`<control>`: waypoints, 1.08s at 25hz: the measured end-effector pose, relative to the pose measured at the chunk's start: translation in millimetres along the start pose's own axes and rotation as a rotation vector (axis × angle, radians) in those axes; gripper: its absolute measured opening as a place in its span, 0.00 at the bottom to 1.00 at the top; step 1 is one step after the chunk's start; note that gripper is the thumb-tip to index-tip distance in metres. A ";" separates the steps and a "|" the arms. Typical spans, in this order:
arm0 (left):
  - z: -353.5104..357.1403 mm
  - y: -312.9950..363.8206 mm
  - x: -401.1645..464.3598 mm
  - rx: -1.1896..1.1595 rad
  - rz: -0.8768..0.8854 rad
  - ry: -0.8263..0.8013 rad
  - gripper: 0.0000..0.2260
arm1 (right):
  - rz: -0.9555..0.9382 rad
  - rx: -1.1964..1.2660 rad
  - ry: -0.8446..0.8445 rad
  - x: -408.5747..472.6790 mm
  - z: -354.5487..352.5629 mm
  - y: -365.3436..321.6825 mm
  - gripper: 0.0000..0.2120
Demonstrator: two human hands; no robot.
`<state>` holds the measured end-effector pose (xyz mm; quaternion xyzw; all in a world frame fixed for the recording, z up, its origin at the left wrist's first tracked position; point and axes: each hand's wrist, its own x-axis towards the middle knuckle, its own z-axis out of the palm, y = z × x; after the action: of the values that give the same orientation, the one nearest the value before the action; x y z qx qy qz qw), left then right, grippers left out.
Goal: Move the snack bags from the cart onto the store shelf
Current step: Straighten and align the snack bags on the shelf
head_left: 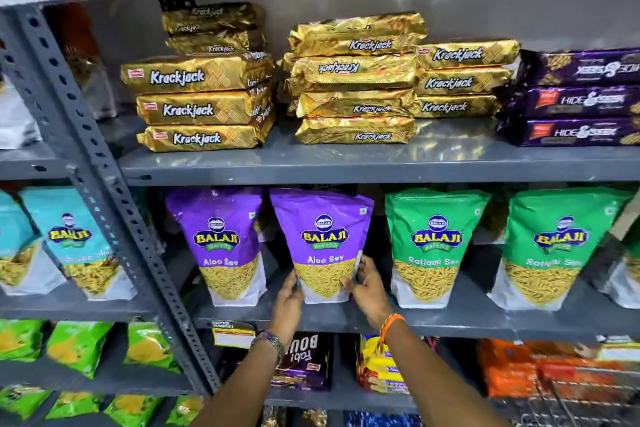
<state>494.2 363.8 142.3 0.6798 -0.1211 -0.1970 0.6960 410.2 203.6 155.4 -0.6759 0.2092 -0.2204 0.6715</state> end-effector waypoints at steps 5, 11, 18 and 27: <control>0.8 -12.1 8.0 0.005 0.002 -0.019 0.21 | -0.007 -0.036 -0.013 -0.1 -6.8 1.7 0.20; 4.2 -9.6 7.2 0.008 0.008 -0.023 0.24 | 0.007 -0.036 -0.008 0.6 -4.3 -4.1 0.19; 7.6 -7.4 2.3 0.025 -0.002 -0.003 0.26 | 0.004 -0.029 -0.001 2.6 -4.7 -4.9 0.18; 0.4 -3.6 -7.0 0.148 0.033 0.009 0.29 | 0.071 0.002 -0.002 -7.6 -7.1 -12.2 0.22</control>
<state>487.4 366.6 139.5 0.7280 -0.1433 -0.1729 0.6477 399.7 202.3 167.5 -0.6676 0.2319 -0.1959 0.6798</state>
